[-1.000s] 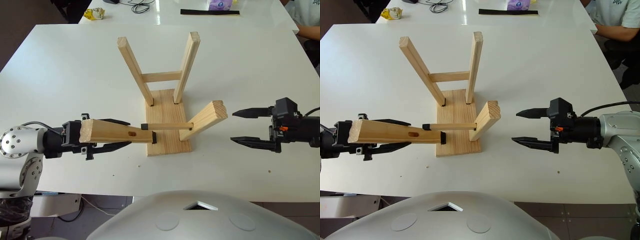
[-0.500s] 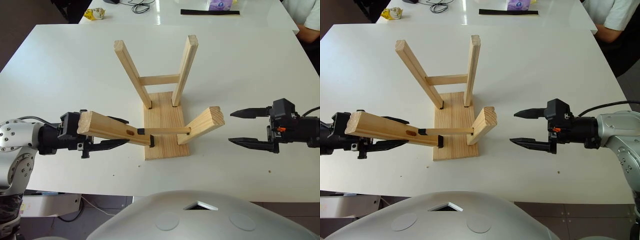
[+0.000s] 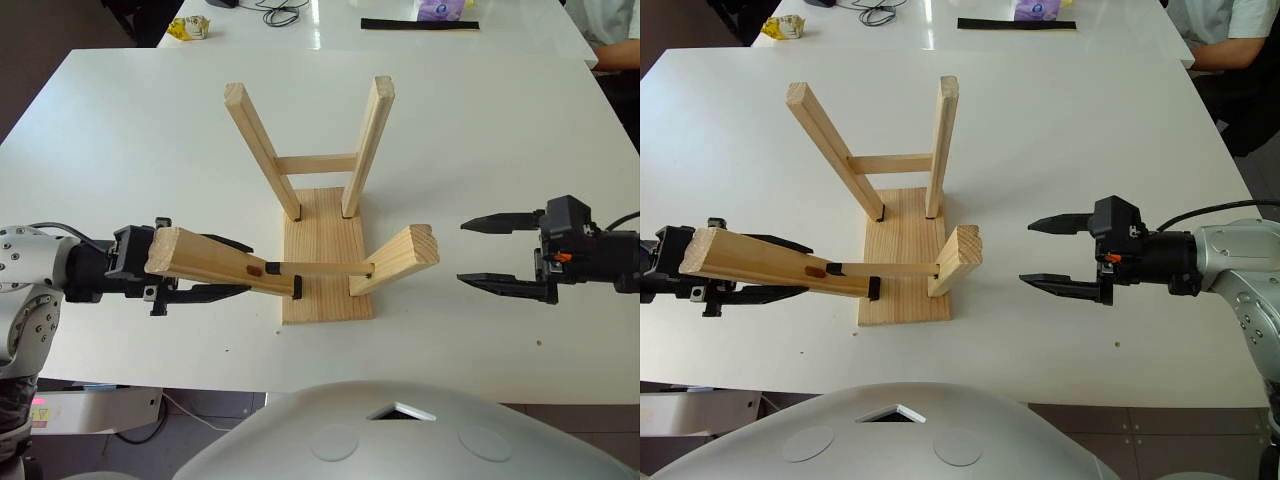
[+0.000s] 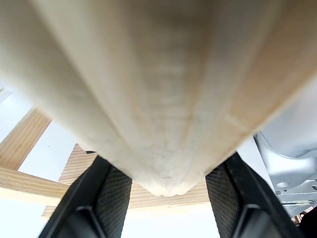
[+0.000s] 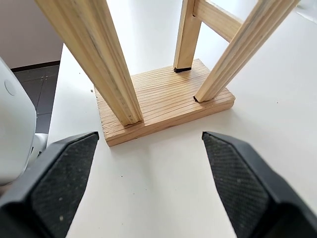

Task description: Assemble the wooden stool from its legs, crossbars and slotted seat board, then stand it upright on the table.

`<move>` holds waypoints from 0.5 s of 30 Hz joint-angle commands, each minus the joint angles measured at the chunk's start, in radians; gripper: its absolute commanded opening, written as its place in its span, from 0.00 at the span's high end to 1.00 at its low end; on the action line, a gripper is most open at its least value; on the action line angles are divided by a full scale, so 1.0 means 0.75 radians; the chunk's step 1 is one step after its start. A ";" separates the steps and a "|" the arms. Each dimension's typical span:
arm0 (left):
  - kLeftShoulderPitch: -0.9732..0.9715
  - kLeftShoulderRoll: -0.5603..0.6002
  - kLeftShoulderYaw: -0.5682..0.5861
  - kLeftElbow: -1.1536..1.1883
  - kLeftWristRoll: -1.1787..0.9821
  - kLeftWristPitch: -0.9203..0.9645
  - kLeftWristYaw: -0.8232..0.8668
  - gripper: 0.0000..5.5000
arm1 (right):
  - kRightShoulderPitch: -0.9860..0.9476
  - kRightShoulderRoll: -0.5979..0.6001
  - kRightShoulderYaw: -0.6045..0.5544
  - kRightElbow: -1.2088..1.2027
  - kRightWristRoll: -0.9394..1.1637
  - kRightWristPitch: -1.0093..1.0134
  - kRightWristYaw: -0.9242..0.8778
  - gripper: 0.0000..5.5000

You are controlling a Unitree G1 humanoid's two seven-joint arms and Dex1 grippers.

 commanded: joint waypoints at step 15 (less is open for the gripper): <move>-0.032 0.077 -0.034 0.036 0.113 0.057 -0.058 0.63 | 0.015 -0.001 0.009 -0.018 -0.034 -0.045 0.011 0.30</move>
